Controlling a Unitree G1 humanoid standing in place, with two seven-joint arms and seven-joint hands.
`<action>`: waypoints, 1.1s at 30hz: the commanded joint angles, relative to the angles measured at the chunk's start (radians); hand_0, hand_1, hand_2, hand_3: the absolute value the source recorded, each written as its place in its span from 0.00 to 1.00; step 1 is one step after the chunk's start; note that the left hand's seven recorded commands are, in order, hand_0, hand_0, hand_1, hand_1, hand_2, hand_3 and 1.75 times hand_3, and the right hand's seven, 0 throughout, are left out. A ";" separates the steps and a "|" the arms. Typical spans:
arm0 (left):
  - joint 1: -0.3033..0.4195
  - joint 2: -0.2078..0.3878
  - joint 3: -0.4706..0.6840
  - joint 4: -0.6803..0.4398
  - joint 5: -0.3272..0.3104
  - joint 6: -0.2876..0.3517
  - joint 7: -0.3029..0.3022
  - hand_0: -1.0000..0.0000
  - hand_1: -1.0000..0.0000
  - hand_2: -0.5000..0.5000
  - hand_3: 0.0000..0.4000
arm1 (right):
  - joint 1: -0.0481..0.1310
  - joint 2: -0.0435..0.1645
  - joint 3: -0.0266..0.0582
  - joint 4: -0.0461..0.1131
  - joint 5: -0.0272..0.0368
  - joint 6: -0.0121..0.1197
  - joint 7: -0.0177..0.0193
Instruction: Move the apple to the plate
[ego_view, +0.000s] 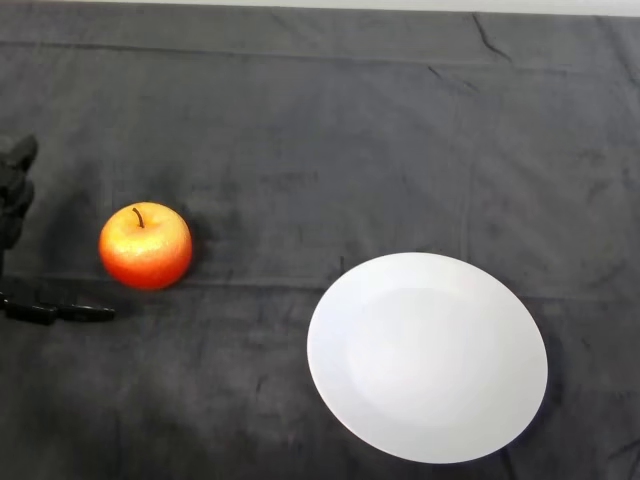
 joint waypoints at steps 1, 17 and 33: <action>-0.048 -0.008 -0.025 -0.004 -0.012 -0.025 -0.019 1.00 1.00 0.50 0.00 | 0.028 -0.007 -0.0087 0.013 0.0071 0.001 0.0027; -0.093 -0.063 -0.086 0.007 0.054 -0.034 -0.033 1.00 1.00 0.50 0.00 | 0.028 -0.007 -0.0086 0.014 0.0069 0.001 0.0026; -0.094 -0.072 -0.129 0.012 0.114 -0.071 -0.017 0.00 0.07 0.46 1.00 | 0.027 -0.007 -0.0085 0.015 0.0068 0.001 0.0025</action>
